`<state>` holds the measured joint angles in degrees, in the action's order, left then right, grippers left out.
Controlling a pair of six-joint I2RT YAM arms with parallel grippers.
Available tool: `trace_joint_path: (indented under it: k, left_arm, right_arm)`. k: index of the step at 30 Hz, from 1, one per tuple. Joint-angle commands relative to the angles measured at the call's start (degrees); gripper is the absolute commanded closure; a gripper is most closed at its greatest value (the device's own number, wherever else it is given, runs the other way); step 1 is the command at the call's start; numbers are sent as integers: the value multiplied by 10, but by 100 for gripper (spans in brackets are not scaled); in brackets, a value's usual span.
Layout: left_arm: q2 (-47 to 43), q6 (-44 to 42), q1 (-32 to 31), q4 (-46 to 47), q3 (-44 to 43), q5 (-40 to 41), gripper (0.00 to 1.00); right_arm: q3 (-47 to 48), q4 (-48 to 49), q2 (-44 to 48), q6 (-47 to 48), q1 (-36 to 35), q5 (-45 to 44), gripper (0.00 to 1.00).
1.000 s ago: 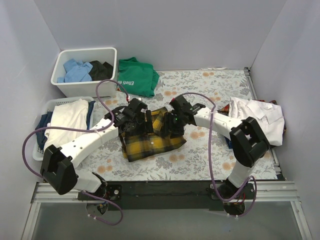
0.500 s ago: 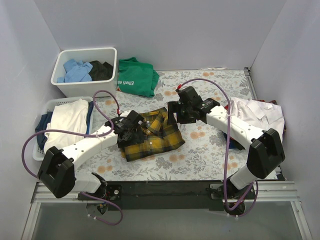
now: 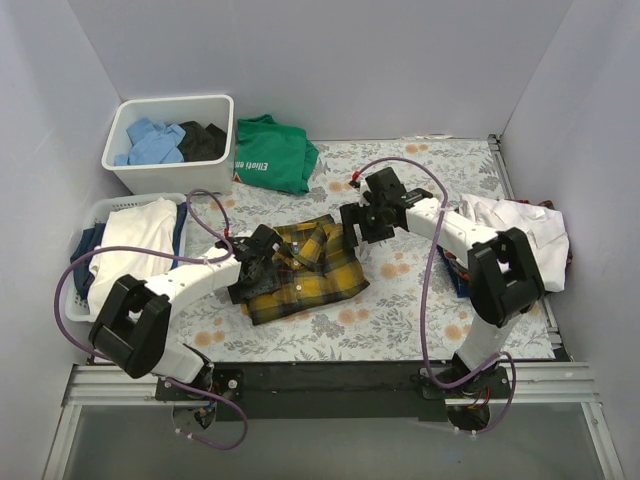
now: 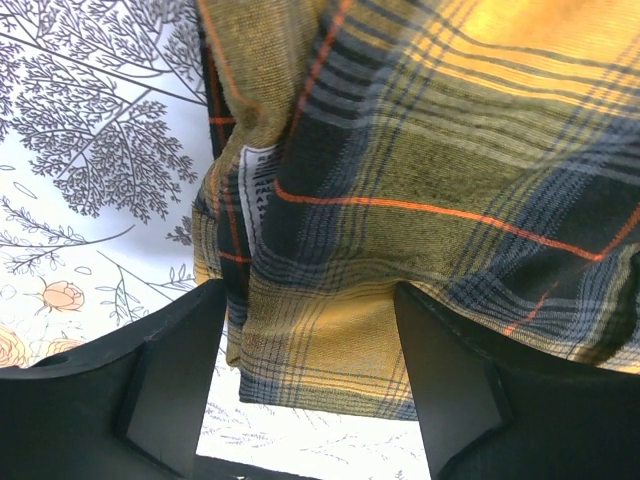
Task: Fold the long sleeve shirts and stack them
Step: Fold the shirt
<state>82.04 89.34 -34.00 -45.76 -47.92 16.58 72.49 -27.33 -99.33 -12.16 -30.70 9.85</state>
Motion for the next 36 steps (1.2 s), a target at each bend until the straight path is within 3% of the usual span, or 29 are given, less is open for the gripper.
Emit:
trace_joint_path:
  k: [1, 4, 7, 8, 10, 14, 15, 19, 22, 24, 28, 36]
  left_arm:
    - [-2, 1, 17, 1, 15, 12, 32]
    - [-9, 4, 22, -8, 20, 9, 33]
    - [-23, 5, 30, -21, 24, 14, 35]
    - [-29, 4, 33, -24, 25, 13, 36]
    - [-36, 2, 45, -32, 19, 12, 36]
    - [-50, -10, 52, -54, -43, 27, 35]
    - [-58, -18, 57, -61, -79, 33, 29]
    - [-63, -50, 83, -51, -173, 37, 24]
    - [-36, -87, 109, -20, -206, 0, 23]
    - [-9, -98, 120, -15, -216, -18, 23]
    - [35, -116, 134, -3, -213, -55, 28]
    - [69, -121, 154, 20, -182, -81, 48]
  right_arm:
    - [35, 43, -38, 36, 0, 90, 18]
    - [35, 42, -60, 11, 7, 83, 29]
    - [20, 42, -72, -30, 28, 61, 46]
    - [12, 39, -74, -42, 42, 49, 59]
    - [3, 36, -80, -59, 53, 46, 70]
    - [4, 22, -84, -52, 59, 37, 71]
    - [5, 20, -83, -51, 59, 38, 71]
    - [16, 18, -85, -45, 59, 40, 71]
    - [25, 12, -92, -40, 59, 40, 80]
    - [30, 10, -96, -38, 58, 43, 81]
    - [37, 6, -90, -36, 58, 42, 80]
    - [52, -3, -88, -34, 59, 41, 79]
